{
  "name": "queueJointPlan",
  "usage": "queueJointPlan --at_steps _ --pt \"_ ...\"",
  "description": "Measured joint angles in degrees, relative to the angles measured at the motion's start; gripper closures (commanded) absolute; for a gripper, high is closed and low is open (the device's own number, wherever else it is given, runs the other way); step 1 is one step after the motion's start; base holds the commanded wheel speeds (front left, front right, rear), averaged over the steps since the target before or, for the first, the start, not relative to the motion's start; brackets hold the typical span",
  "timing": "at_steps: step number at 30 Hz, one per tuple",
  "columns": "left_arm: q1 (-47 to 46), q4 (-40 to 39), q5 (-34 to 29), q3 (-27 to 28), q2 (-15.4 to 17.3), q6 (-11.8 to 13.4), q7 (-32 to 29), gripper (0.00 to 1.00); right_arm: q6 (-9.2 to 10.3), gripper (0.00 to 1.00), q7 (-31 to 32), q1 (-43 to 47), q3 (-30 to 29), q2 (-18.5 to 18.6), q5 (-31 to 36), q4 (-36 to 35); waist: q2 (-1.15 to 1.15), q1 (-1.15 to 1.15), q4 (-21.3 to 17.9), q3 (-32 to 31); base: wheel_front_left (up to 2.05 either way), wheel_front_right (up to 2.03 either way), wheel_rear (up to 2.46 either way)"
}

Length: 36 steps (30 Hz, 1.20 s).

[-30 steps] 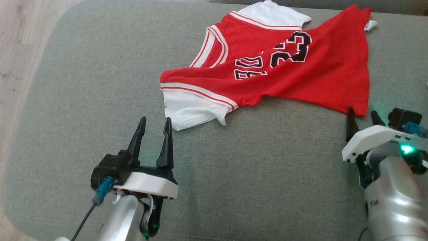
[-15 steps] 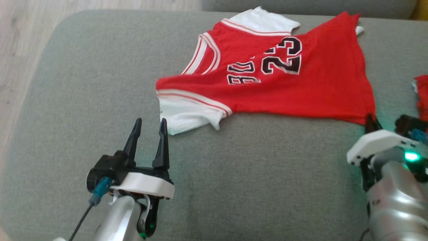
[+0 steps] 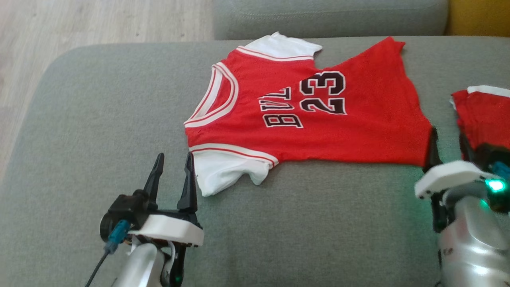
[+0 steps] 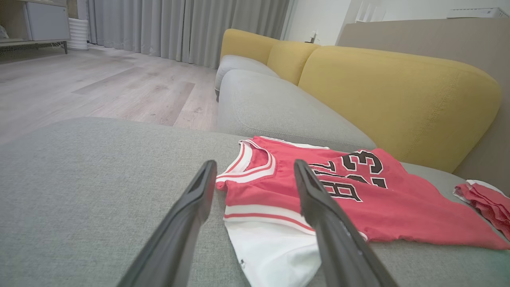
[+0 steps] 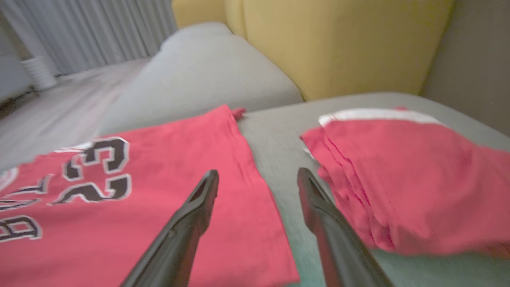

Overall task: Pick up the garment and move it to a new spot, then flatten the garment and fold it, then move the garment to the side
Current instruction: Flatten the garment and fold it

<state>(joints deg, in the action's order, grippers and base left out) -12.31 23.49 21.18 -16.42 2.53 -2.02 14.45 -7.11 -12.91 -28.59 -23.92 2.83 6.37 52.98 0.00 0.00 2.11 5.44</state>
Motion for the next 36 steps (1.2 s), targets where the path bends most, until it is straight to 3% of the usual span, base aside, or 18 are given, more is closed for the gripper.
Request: queueJointPlan --at_steps 2,3,5,8,13,23,36 --pt "0.01 0.11 0.00 0.18 0.13 0.00 0.00 0.00 0.00 0.00 -0.90 0.55 4.33 0.02 -2.66 -3.34 0.00 0.00 -0.58 -0.51 0.00 0.00 0.00" --pt "0.21 0.10 0.00 0.54 0.18 0.00 0.00 0.00 0.00 0.00 -1.31 2.49 9.16 0.02 -5.45 -8.03 0.00 0.00 -1.17 -0.97 0.00 0.00 0.00" --pt "0.83 0.05 0.00 0.87 0.19 0.00 0.00 0.00 0.00 0.00 -1.31 6.47 13.11 -0.02 -7.77 -14.63 0.00 0.00 -1.74 -1.40 0.00 0.00 0.00" --pt "1.74 -0.21 0.00 1.02 0.20 0.00 0.00 0.00 0.00 0.00 -1.46 14.23 15.07 -0.07 -10.17 -23.05 0.00 0.00 -2.42 -1.79 0.00 0.00 0.00" --pt "2.08 0.09 0.01 0.91 0.22 -0.49 -0.02 0.00 0.00 0.00 -1.46 22.39 16.15 -0.11 -13.00 -30.23 0.00 0.00 -3.33 -1.66 0.00 0.00 0.00" --pt "1.46 6.73 0.12 -0.81 0.92 -0.92 -9.67 0.00 0.00 0.00 -1.42 22.23 16.40 -0.21 -13.00 -33.42 0.00 0.00 -4.79 0.42 0.00 0.00 0.00" --pt "-2.14 11.66 0.22 -0.62 1.98 2.55 -14.84 0.00 0.00 0.00 -1.37 21.93 16.63 -0.22 -14.06 -32.93 0.00 0.00 -7.64 3.04 0.00 0.00 0.00"
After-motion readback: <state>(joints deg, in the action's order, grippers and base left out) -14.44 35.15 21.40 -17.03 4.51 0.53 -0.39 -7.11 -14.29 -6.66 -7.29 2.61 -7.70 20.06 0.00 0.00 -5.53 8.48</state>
